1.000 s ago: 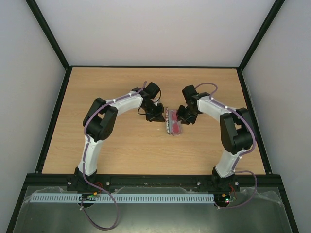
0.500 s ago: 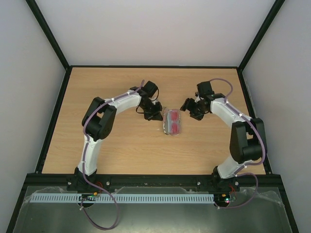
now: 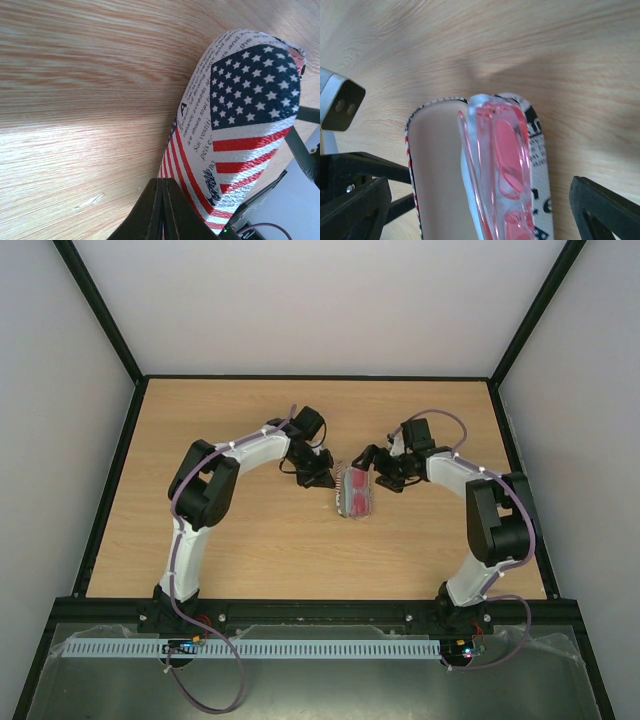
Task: Organize the sunglasses
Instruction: Close the sunglasses case at the center of the board.
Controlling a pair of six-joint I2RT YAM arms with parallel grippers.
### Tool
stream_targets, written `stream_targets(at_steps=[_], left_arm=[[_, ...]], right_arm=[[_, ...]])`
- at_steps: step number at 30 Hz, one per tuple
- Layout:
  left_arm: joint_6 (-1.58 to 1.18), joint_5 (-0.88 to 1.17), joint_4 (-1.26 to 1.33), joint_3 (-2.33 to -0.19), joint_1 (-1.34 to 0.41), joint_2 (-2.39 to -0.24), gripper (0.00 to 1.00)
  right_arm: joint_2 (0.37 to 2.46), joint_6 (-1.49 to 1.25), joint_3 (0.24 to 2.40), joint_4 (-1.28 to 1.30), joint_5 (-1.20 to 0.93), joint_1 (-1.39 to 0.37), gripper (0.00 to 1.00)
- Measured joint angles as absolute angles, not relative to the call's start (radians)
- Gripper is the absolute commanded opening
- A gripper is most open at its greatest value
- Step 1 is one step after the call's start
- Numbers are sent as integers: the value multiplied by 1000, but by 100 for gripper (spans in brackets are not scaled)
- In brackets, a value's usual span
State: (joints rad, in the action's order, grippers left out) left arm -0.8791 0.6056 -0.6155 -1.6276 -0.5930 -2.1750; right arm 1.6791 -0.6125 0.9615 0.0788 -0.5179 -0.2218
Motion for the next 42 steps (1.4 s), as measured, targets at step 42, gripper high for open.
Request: stream_targets(at_steps=[42], left_arm=[[-920,589,-664,-1748,-599,-2209,2]], right_arm=[[1739,-655,956,3,-482,-334,91]])
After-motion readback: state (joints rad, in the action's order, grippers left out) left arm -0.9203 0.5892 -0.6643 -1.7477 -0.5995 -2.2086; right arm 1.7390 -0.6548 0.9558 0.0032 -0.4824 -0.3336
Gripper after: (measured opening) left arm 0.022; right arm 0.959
